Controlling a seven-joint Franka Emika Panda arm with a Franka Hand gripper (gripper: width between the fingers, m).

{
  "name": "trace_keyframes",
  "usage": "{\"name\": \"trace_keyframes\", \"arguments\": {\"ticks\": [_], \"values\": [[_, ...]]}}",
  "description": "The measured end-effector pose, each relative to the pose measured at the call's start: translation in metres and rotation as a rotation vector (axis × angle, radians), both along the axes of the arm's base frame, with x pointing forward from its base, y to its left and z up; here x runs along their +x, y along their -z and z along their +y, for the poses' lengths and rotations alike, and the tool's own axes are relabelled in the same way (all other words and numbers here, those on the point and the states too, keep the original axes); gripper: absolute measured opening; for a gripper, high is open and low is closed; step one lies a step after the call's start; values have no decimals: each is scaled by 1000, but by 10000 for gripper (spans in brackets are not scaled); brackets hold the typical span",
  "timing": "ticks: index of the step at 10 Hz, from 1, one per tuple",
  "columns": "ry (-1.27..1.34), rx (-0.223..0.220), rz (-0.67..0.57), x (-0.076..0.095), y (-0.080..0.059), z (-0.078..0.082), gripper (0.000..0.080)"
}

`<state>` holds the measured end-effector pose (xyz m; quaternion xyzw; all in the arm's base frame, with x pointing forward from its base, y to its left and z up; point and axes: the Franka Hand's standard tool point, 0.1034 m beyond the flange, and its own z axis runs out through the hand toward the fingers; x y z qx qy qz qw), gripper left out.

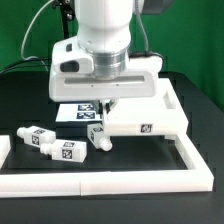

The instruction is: Assemble one leg

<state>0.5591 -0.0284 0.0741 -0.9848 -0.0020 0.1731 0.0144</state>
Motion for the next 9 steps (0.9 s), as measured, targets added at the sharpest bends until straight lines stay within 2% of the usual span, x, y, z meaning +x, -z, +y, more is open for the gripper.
{"name": "trace_keyframes", "arguments": {"ticks": [1, 4, 6, 8, 9], "values": [[-5, -1, -8, 5, 3, -3, 55], [-9, 0, -4, 4, 4, 0, 55], [20, -4, 43, 7, 6, -10, 55], [42, -17, 40, 35, 18, -16, 55], [55, -26, 6, 43, 25, -16, 55]]}}
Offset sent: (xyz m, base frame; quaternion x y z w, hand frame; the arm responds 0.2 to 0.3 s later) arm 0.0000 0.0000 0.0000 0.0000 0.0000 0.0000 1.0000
